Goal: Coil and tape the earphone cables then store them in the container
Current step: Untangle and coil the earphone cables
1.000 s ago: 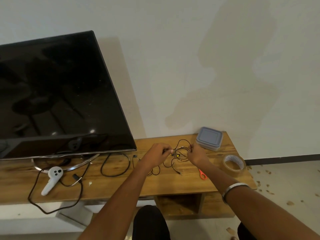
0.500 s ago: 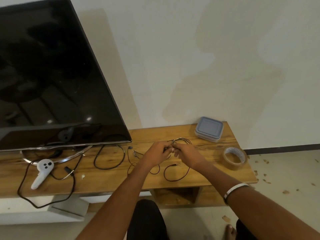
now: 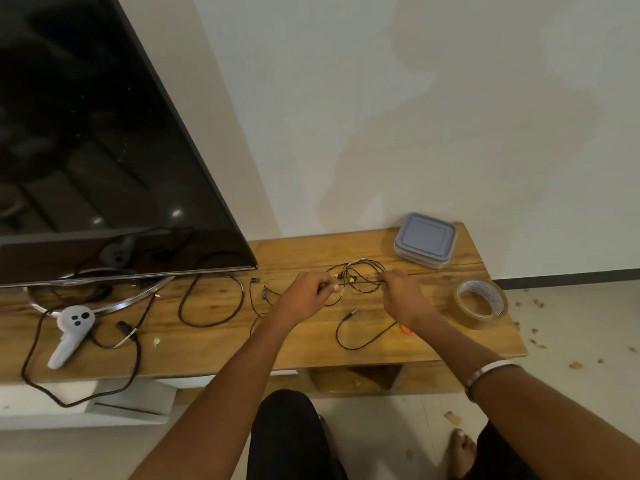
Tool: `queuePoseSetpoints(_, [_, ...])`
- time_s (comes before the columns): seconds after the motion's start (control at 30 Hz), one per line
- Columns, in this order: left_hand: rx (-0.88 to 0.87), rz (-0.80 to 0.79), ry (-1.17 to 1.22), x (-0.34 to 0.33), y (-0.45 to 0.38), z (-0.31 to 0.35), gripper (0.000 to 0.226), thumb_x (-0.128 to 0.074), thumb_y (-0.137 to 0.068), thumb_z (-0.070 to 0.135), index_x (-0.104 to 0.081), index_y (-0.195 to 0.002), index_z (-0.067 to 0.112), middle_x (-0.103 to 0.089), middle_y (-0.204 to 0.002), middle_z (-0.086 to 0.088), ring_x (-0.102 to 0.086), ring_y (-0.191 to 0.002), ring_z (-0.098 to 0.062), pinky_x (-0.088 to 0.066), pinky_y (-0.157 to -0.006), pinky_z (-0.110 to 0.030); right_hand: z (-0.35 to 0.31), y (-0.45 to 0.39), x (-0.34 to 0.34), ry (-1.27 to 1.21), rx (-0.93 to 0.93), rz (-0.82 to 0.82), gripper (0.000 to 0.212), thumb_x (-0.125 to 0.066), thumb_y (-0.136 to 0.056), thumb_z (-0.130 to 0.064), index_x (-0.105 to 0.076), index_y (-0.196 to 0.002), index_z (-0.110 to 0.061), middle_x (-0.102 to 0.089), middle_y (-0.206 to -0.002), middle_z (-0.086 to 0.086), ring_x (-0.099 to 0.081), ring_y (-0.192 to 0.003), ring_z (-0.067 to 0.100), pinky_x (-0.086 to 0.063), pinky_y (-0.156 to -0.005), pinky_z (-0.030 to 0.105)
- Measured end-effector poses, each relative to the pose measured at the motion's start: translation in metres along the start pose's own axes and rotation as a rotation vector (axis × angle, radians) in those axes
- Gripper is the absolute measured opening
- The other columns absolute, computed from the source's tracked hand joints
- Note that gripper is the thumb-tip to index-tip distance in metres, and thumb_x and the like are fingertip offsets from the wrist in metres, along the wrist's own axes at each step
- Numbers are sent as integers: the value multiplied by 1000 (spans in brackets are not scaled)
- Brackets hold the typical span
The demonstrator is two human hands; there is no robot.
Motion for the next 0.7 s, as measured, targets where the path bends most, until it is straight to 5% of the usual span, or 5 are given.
queuePoseSetpoints(0.13, [-32,-20,3,-11,-1,7,20,-55,-97,24,-71,-95,13,-70,-86,-11,-62,-78,-28,-50,-69,-37,-28,6,-11,-36,155,-127,48,-52,-90,-18,-40,-137,-22,-51,-132,0,-46,-124,19,-34,-106,44])
queuePoseSetpoints(0.27, [-36,-29,-1,-12,-1,12,19,-54,-97,21,-70,-93,12,-68,-82,-10,-61,-76,-26,-48,-67,-37,-48,3,-12,-127,218,-186,27,-44,-97,-18,-58,-120,-15,-66,-98,13,-62,-90,29,-49,-76,37])
queuePoseSetpoints(0.37, [3,-3,-10,-5,2,6,19,-55,-96,26,-71,-100,15,-68,-81,-3,-57,-68,-13,-41,-59,-23,-43,2,-4,-122,178,-131,32,-42,-99,-14,-60,-125,-18,-68,-99,13,-59,-77,25,-45,-67,34])
queuePoseSetpoints(0.53, [44,17,-48,5,9,-14,20,-56,-96,29,-72,-96,17,-59,-70,8,-47,-60,-4,-36,-56,-22,-10,2,12,-140,25,-35,29,-41,-100,-16,-64,-118,-17,-68,-106,9,-61,-89,25,-44,-69,31])
queuePoseSetpoints(0.7, [45,17,-44,4,12,-16,20,-56,-96,30,-72,-96,17,-61,-72,3,-47,-59,-8,-39,-58,-26,3,3,11,32,-3,-99,30,-43,-97,-16,-61,-121,-13,-60,-117,9,-57,-108,28,-47,-89,36])
Point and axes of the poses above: each hand's wrist, its own y-axis away from the middle knuckle, its own x-axis out of the back of the hand, z = x × y, the point moved 2 cm from there along -y, towards the middle knuckle
